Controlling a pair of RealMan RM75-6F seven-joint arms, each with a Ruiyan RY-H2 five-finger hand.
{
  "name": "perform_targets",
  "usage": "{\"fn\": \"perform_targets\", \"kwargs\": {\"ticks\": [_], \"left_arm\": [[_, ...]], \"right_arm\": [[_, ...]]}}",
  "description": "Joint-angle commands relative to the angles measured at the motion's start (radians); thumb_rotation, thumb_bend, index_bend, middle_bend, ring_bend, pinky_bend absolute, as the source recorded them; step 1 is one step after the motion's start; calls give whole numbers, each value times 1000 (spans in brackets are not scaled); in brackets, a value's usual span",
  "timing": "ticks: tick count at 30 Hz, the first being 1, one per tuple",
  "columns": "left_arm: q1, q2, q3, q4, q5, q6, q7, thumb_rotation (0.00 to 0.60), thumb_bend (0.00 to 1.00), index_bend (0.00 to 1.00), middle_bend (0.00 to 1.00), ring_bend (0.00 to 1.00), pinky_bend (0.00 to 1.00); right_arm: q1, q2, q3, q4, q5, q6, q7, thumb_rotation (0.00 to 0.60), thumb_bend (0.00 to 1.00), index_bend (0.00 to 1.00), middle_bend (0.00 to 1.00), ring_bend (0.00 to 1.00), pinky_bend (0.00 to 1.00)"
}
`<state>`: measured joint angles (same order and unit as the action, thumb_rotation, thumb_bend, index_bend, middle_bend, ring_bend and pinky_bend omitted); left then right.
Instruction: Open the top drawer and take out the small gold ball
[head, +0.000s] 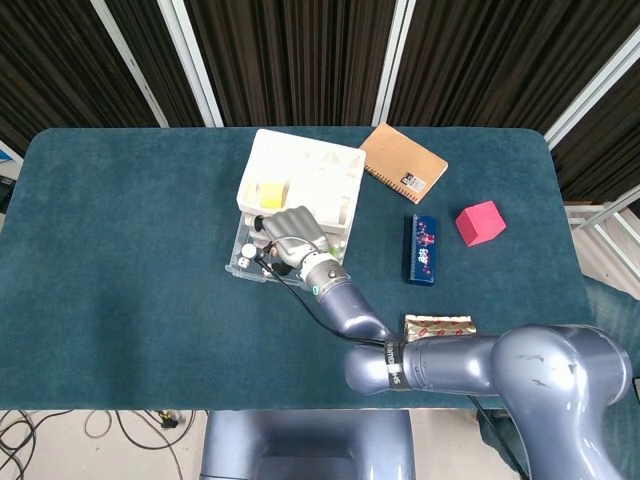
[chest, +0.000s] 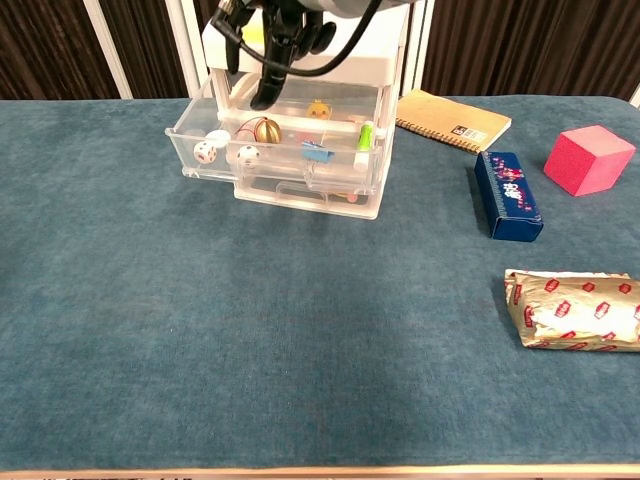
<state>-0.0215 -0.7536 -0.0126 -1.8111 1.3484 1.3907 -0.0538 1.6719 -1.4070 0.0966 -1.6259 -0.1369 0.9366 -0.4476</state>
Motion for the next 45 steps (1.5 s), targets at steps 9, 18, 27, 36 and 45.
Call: {"fn": "perform_targets", "kwargs": {"ticks": [9,18,27,36,45], "left_arm": [[-1,5,1,1,-1,-7,-10,600,235,131,0,0,0],[-4,11,6,-3,-3,-20,-8,600,236,131,0,0,0],[-6,15,8,-7,-5,-28,-4,600,236,131,0,0,0],[-8,17,10,-7,-8,-35,-3,600,237,131,0,0,0],[-10,21,12,-9,-11,-41,-3,600,238,131,0,0,0]], "right_arm": [[3,-75,28,23,49,102,-143,600,346,327,965,1000,1000],[-23,-122,68,54,70,143,-216,600,304,356,977,1000,1000],[-69,-160,107,69,52,182,-272,600,286,367,980,1000,1000],[-97,-193,150,78,55,216,-317,600,286,372,989,1000,1000],[-116,-229,184,94,56,252,-376,600,286,375,1000,1000,1000]]}}
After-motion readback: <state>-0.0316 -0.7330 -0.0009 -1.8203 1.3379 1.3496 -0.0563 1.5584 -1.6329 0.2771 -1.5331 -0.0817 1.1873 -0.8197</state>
